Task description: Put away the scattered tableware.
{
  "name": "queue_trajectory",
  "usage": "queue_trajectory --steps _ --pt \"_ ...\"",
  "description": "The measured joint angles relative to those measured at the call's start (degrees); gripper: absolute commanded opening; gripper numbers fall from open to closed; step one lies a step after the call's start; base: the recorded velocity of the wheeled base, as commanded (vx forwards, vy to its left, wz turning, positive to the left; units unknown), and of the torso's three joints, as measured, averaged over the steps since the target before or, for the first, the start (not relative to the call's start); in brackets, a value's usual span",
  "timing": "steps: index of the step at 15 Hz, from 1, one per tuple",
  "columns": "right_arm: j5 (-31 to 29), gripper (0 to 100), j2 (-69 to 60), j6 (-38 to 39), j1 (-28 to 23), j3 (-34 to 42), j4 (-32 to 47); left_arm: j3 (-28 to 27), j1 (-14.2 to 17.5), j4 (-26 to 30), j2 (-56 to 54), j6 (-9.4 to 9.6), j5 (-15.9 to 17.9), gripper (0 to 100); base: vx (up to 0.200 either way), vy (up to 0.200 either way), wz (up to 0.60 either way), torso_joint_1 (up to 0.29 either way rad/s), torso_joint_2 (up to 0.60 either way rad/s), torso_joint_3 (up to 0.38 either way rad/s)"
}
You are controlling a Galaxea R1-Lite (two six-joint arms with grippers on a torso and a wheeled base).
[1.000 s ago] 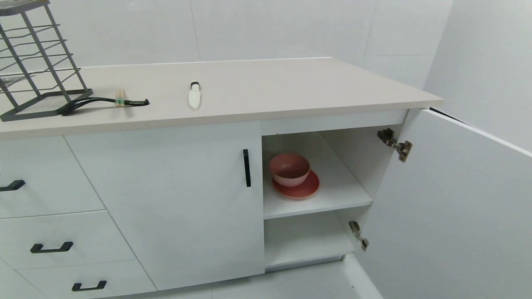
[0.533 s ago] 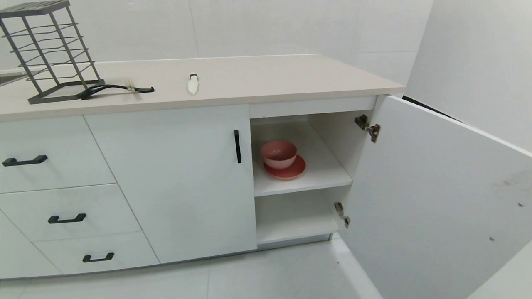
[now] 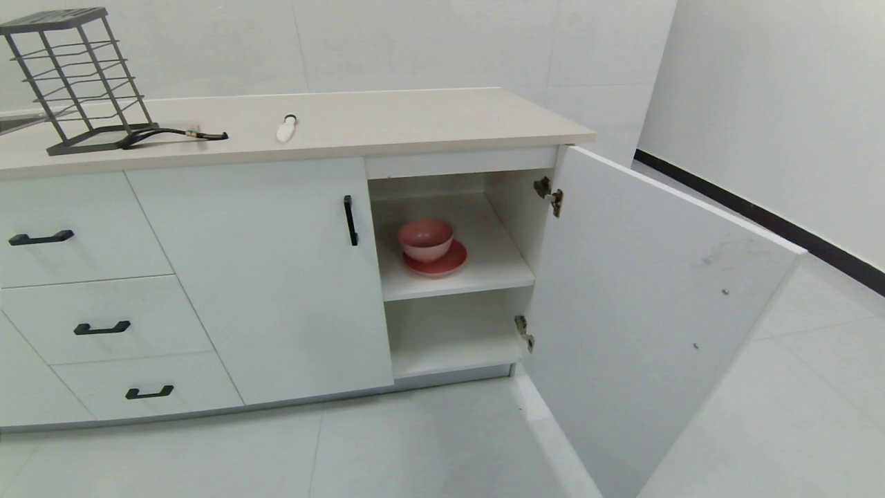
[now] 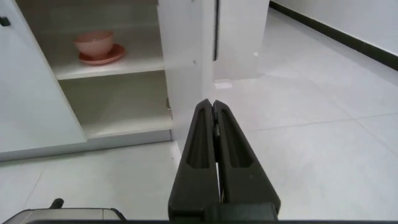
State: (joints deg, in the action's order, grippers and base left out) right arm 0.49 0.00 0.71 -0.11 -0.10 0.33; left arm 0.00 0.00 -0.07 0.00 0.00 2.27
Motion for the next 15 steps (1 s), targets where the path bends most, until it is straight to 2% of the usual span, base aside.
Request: queue_trajectory --steps 3,6,8,11,15 --pt "-0.09 0 0.00 1.04 0.01 0.02 -0.12 0.00 0.00 0.02 0.00 -0.07 0.02 100 0.200 -0.200 0.00 0.002 0.00 0.004" --pt "0.41 0 0.35 2.66 -0.18 -1.08 -10.58 0.00 0.00 0.02 0.00 -0.02 0.00 100 0.000 0.000 0.00 0.000 0.00 0.000" --pt "2.66 0 3.52 2.19 -0.66 -4.23 -10.80 0.00 0.00 0.00 0.00 -0.05 0.05 100 0.000 0.000 0.00 0.000 0.00 0.000" --pt "6.86 0 15.96 -1.71 -0.63 -9.68 -13.35 0.00 0.00 -0.04 0.00 -0.13 0.02 100 0.000 0.000 0.00 0.000 0.00 0.000" --pt "11.91 0 38.91 -4.84 -0.40 -13.18 -28.79 0.00 0.00 0.00 0.00 -0.16 0.00 100 0.000 0.000 0.00 0.000 0.00 0.000"
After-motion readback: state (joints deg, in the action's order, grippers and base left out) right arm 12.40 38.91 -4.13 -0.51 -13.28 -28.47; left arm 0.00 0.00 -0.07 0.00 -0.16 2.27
